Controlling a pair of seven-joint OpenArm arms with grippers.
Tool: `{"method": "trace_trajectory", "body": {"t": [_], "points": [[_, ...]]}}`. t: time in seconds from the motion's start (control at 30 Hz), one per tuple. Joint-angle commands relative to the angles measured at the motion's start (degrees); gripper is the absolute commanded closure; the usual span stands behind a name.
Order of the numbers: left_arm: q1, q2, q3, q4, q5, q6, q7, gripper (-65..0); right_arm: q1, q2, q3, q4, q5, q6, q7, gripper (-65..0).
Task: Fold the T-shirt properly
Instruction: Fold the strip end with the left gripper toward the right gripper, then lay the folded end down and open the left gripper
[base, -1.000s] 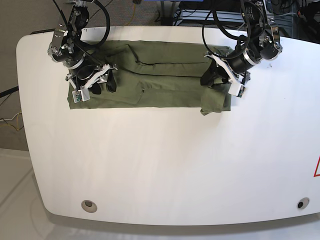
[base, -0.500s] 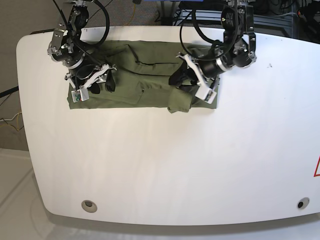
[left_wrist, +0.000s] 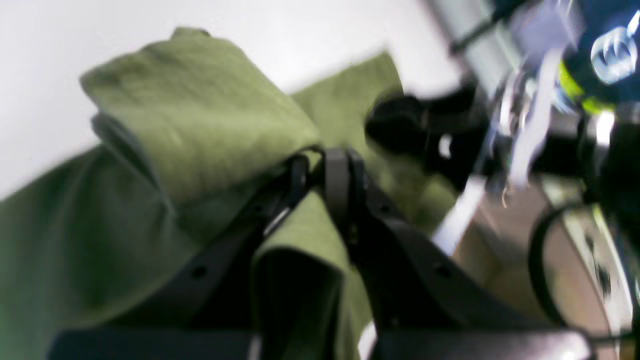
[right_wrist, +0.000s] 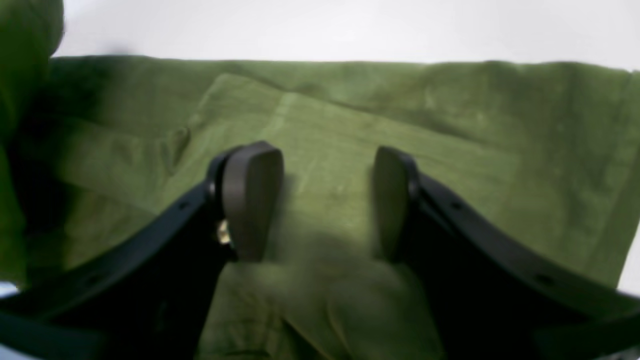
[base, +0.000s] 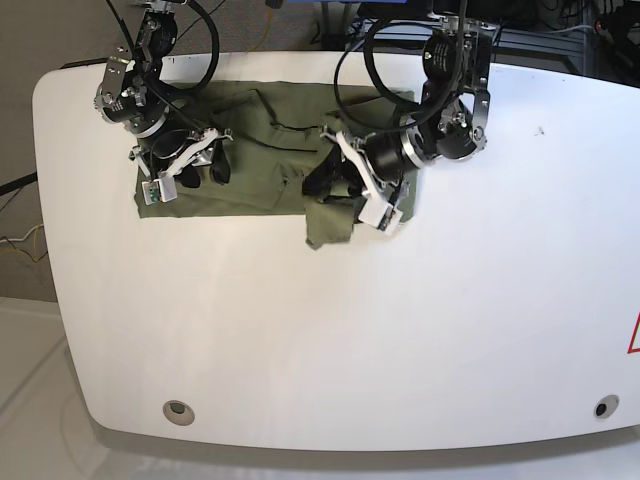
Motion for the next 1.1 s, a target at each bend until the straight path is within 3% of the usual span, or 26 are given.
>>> {"method": "trace_trajectory", "body": {"t": [0.0, 0.3, 0.83, 1.07], "points": [[-0.6, 0.3, 0.9, 1.2, -0.8, 0.8, -1.3, 0.0, 0.5, 0.4, 0.1, 0.9, 0.8, 0.0, 0.8, -32.5], [-1.2, 0.5, 1.2, 1.0, -0.7, 2.2, -1.6, 0.0, 0.4, 0.4, -0.1, 0.9, 0.8, 0.0, 0.8, -32.6], [-1.6, 0.8, 2.2, -0.1, 0.3, -0.1, -0.4, -0.4, 0.3, 0.3, -0.5, 0.9, 1.0, 0.0, 0.7, -32.6], [-1.1, 1.1, 2.7, -0.5, -0.3, 1.2, -1.4, -14.9, 0.3, 0.3, -0.4, 0.9, 1.0, -0.2, 0.7, -32.9]]}}
